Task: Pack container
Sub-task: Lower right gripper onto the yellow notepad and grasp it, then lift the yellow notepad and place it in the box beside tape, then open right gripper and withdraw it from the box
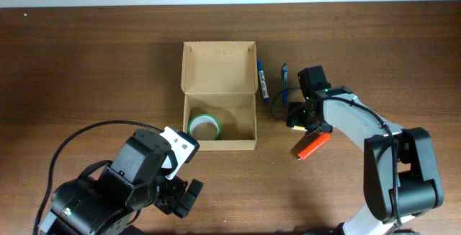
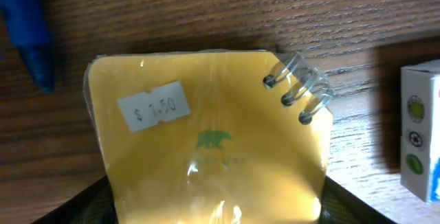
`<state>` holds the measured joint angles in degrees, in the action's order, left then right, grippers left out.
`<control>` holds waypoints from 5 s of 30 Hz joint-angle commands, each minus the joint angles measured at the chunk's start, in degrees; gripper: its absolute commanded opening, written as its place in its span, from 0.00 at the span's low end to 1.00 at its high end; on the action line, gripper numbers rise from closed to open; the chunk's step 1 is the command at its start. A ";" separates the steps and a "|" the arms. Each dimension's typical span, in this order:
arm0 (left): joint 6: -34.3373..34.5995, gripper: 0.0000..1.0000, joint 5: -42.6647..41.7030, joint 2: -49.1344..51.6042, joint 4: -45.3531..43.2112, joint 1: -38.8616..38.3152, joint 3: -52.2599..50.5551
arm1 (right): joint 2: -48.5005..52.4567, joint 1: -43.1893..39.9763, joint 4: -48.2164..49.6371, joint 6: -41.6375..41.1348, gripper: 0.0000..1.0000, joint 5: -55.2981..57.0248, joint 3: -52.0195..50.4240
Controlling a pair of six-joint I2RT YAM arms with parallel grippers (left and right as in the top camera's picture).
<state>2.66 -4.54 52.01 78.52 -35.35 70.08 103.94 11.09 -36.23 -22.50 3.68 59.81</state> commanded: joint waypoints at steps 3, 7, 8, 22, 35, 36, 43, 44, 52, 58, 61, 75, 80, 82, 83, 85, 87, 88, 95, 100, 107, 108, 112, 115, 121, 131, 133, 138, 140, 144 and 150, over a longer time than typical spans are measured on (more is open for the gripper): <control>0.37 1.00 -0.63 -0.24 0.00 -0.11 0.90 | 2.16 0.61 -1.62 -0.31 0.74 0.00 0.09; 0.37 1.00 -0.63 -0.24 0.00 -0.11 0.90 | 2.03 0.61 -4.94 -0.31 0.74 0.00 3.30; 0.37 1.00 -0.63 -0.24 0.00 -0.11 0.90 | 1.90 0.61 -6.05 -0.28 0.74 0.00 4.44; 0.37 1.00 -0.63 -0.24 0.00 -0.11 0.90 | -2.19 0.70 -23.23 1.29 0.74 -0.50 24.81; 0.37 0.99 -0.63 -0.24 0.00 -0.11 0.90 | -7.80 13.86 -30.03 3.56 0.74 -4.55 37.20; 0.37 1.00 -0.63 -0.24 0.00 -0.11 0.90 | -7.89 15.56 -30.08 3.28 0.74 -4.52 37.20; 0.37 1.00 -0.63 -0.24 0.00 -0.11 0.90 | -6.69 25.57 -30.23 -2.45 0.74 -3.85 37.11; 0.37 1.00 -0.63 -0.24 0.00 -0.11 0.90 | -6.25 26.32 -30.01 -3.21 0.74 -3.85 36.96; 0.37 1.00 -0.63 -0.24 0.00 -0.11 0.90 | -2.36 30.58 -26.18 -7.19 0.74 -3.82 32.94; 0.37 1.00 -0.63 -0.24 0.00 -0.11 0.90 | -2.14 30.84 -21.70 -12.66 0.74 -1.49 27.50; 0.37 1.00 -0.63 -0.24 0.00 -0.11 0.90 | -2.14 30.91 -18.88 -13.86 0.74 -1.51 24.46; 0.37 1.00 -0.63 -0.24 0.00 -0.11 0.90 | -2.14 30.91 -15.12 -16.59 0.75 -1.49 18.95; 0.37 1.00 -0.63 -0.24 0.00 -0.11 0.90 | -2.14 30.91 -15.15 -16.59 0.85 -1.51 18.95; 0.37 1.00 -0.63 -0.24 0.00 -0.11 0.90 | -2.14 30.91 -15.17 -16.59 0.86 -1.55 18.95; 0.37 1.00 -0.63 -0.24 0.00 -0.11 0.90 | -2.14 30.91 -15.15 -16.59 0.86 -1.70 18.95; 0.37 1.00 -0.63 -0.24 0.00 -0.11 0.90 | -2.14 30.91 -15.17 -16.59 0.86 -1.70 18.95; 0.37 0.99 -0.63 -0.24 0.00 -0.11 0.90 | -2.14 30.91 -15.17 -16.59 0.87 -1.73 18.95; 0.37 0.99 -0.63 -0.24 0.00 -0.11 0.90 | -2.14 30.91 -15.17 -16.59 0.87 -1.75 18.95; 0.37 1.00 -0.63 -0.24 0.00 -0.11 0.90 | -3.02 30.88 -15.93 -16.55 0.86 -4.90 20.61; 0.37 1.00 -0.63 -0.24 0.00 -0.11 0.90 | -5.84 30.88 -20.17 -15.80 0.86 -4.92 26.29; 0.37 1.00 -0.63 -0.24 0.00 -0.11 0.90 | -11.23 30.62 -25.29 -15.47 0.87 -3.87 32.54; 0.37 0.99 -0.63 -0.24 0.00 -0.11 0.90 | -12.24 30.34 -25.79 -15.52 0.87 -3.85 32.59; 0.37 1.00 -0.63 -0.24 0.00 -0.11 0.90 | -15.30 27.58 -30.38 -17.20 0.91 -2.84 32.57; 0.37 1.00 -0.63 -0.24 0.00 -0.11 0.90 | -16.70 24.74 -34.10 -17.18 0.91 -2.95 32.57; 0.37 1.00 -0.63 -0.24 0.00 -0.11 0.90 | -17.73 20.79 -36.74 -17.14 0.92 -2.97 32.57; 0.37 1.00 -0.63 -0.24 0.00 -0.11 0.90 | -17.77 20.37 -41.24 -15.23 0.92 -2.75 32.57; 0.37 1.00 -0.63 -0.24 0.00 -0.11 0.90 | -17.77 20.31 -41.40 -15.28 0.92 -2.54 32.57; 0.37 0.99 -0.63 -0.24 0.00 -0.11 0.90 | -17.77 19.96 -41.38 -15.45 1.00 0.11 32.46; 0.37 1.00 -0.63 -0.24 0.00 -0.11 0.90 | -17.77 18.67 -41.59 -15.45 1.00 0.07 32.46; 0.37 1.00 -0.63 -0.24 0.00 -0.11 0.90 | -17.77 13.88 -43.63 -15.45 1.00 0.09 32.09; 0.37 1.00 -0.63 -0.24 0.00 -0.11 0.90 | -17.77 4.83 -43.80 -15.41 0.99 -2.23 26.43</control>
<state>2.66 -4.54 52.01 78.50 -35.35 70.08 87.35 18.61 -80.18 -38.30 2.09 89.01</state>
